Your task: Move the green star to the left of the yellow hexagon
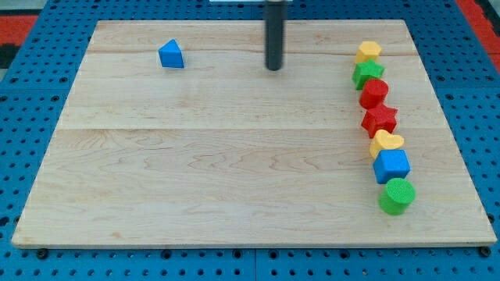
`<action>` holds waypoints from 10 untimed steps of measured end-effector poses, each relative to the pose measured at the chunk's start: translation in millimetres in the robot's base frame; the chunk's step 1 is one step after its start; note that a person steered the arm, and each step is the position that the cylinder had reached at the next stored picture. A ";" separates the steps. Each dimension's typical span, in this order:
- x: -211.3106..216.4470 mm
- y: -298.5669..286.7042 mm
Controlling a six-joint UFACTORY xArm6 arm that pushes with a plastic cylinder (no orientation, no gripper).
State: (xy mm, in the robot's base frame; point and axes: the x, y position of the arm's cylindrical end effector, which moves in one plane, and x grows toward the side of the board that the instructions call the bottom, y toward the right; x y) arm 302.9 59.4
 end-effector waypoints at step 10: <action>80.6 91.0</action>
State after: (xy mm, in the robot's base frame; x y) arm 383.5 150.4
